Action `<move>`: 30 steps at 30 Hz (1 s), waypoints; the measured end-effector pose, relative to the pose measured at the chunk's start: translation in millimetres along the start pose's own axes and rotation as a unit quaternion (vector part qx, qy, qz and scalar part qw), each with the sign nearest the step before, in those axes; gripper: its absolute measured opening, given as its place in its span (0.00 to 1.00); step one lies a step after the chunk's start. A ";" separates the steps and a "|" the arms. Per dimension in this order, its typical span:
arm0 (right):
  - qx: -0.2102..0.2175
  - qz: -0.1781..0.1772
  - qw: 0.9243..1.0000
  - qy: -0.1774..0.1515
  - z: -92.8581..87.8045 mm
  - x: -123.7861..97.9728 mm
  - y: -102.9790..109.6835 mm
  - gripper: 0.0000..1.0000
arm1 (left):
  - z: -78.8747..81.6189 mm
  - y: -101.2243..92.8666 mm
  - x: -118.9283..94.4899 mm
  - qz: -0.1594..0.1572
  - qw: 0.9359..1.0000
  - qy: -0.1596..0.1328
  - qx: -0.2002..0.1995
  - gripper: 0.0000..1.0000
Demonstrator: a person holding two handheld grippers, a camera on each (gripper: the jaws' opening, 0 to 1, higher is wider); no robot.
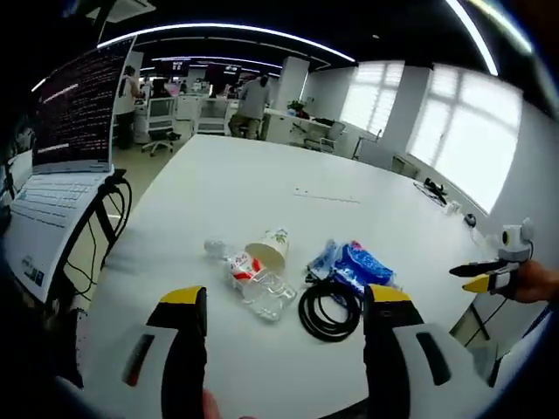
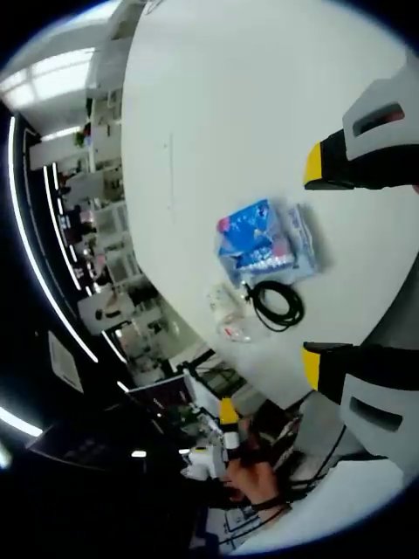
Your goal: Arrange the tabletop items into an orderly group along one side of the table until the central work area is clear of visible clutter.
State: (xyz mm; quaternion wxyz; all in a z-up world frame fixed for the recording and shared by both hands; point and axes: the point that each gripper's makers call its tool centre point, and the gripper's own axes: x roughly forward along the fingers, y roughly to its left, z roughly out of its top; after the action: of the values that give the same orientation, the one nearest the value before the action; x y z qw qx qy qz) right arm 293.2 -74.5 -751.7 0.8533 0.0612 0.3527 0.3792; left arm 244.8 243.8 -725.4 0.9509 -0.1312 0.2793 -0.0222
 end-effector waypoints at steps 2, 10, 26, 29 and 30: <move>-0.005 0.001 1.000 0.001 0.5 -0.3 1.2 0.72 | 0.9 0.1 -0.9 0.003 1.000 -0.001 0.003 0.73; -0.002 0.003 1.000 -0.009 5.3 1.5 3.1 0.72 | 5.6 3.5 -4.0 0.011 1.000 -0.011 0.004 0.73; 0.014 -0.001 1.000 -0.015 -2.6 -2.7 2.5 0.71 | 2.9 2.2 -7.1 0.011 1.000 -0.015 -0.013 0.71; 0.019 -0.003 1.000 -0.018 -3.3 -4.1 2.4 0.71 | 0.2 0.9 -8.8 0.010 1.000 -0.016 -0.018 0.70; 0.021 -0.003 1.000 -0.019 -3.6 -4.4 2.5 0.71 | -0.6 1.2 -8.9 0.011 1.000 -0.015 -0.020 0.70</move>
State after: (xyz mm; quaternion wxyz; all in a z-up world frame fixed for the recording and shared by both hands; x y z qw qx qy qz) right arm 287.3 -76.4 -750.9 0.8595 0.0854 0.3444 0.3679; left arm 236.9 245.8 -721.5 0.9525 -0.1474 0.2664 -0.0045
